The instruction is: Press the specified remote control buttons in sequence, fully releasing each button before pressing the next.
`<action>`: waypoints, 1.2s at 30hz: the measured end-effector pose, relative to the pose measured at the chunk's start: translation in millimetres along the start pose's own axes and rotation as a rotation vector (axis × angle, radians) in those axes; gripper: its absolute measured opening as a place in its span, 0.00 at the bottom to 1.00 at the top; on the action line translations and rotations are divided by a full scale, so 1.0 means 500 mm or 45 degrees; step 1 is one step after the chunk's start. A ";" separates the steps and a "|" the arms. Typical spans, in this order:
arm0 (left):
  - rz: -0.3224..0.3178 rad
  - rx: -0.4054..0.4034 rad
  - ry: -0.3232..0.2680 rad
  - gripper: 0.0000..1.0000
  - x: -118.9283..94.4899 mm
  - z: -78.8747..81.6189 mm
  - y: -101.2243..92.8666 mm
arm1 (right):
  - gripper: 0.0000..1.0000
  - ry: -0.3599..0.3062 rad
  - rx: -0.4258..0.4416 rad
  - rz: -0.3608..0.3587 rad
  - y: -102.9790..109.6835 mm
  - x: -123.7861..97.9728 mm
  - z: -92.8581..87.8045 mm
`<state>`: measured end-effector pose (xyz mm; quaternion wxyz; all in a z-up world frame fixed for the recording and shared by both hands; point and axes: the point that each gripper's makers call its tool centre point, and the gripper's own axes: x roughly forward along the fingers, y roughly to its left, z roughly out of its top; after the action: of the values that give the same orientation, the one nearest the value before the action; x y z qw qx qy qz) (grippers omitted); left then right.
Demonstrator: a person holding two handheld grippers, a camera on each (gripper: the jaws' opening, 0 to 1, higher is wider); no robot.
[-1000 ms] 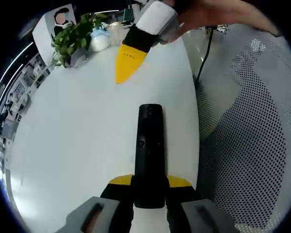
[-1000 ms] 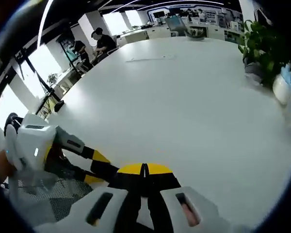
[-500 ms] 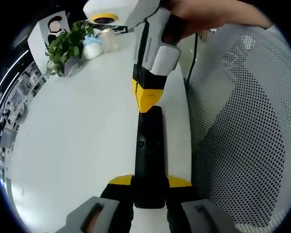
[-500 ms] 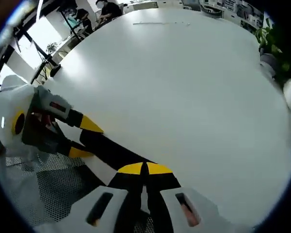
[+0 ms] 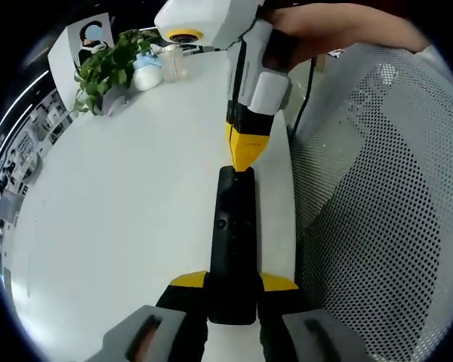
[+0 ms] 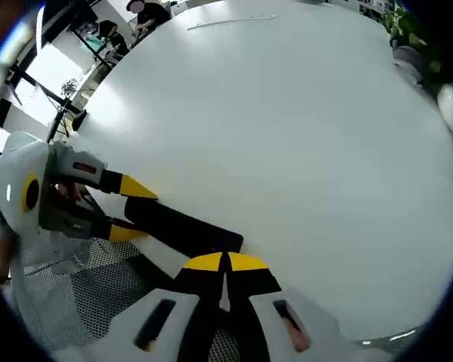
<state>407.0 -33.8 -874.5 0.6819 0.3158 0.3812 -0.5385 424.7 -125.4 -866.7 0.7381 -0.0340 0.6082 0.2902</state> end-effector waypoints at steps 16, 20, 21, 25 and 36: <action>-0.007 -0.009 -0.013 0.24 0.000 0.000 -0.003 | 0.00 -0.002 -0.062 -0.021 0.004 0.002 0.005; -0.010 -0.022 -0.010 0.24 0.001 0.000 -0.002 | 0.00 -0.006 -0.067 -0.015 0.006 0.004 0.005; -0.011 -0.030 -0.011 0.24 0.001 0.000 -0.002 | 0.00 -0.007 -0.067 -0.013 0.006 0.004 0.005; -0.010 -0.031 -0.007 0.24 0.001 0.000 -0.001 | 0.00 0.001 -0.135 -0.038 0.008 0.005 0.004; -0.006 -0.041 -0.015 0.24 0.001 0.000 -0.001 | 0.00 0.000 -0.068 -0.042 0.004 0.005 0.005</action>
<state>406.4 -34.3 -875.0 0.6879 0.3007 0.3866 -0.5356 426.2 -121.7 -867.8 0.7416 -0.0639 0.5996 0.2940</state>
